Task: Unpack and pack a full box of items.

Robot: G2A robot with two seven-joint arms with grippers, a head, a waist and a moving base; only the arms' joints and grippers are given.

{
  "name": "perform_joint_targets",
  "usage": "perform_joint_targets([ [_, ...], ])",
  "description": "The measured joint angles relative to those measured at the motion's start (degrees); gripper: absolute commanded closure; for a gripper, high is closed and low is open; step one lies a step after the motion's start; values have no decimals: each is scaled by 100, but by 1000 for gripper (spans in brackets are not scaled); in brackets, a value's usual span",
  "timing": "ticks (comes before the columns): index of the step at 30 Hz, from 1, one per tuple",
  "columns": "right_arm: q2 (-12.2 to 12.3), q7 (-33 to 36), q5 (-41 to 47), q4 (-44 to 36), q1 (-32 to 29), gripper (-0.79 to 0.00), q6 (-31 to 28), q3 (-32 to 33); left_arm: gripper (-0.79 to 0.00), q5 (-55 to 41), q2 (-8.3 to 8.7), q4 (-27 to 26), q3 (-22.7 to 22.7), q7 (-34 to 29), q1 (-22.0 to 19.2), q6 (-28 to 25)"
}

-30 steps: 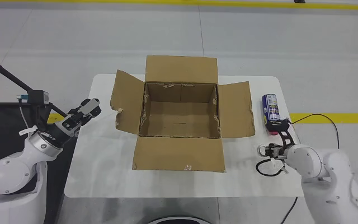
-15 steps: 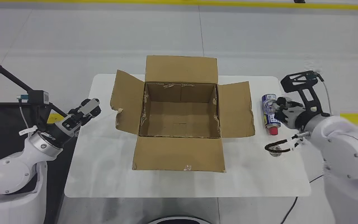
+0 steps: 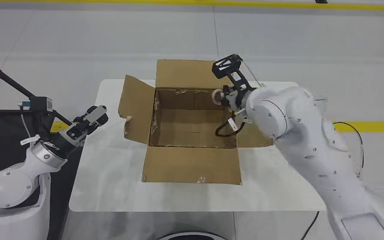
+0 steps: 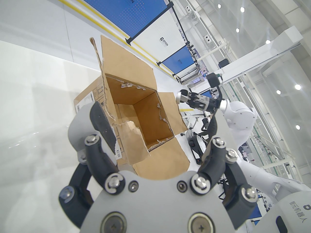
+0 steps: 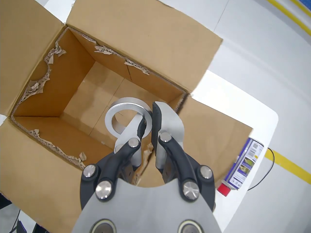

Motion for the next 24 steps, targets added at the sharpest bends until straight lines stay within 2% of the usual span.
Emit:
perform_joint_targets([
  [5,-397,-434,408,1000,472,0,46,-780,-785,0,0,0,0,0,0,0],
  [21,-403,-441,413,1029,480,0,47,-790,-785,0,0,0,0,0,0,0],
  [24,-438,-650,490,1235,375,0,-146,-830,-785,0,0,0,0,0,0,0],
])
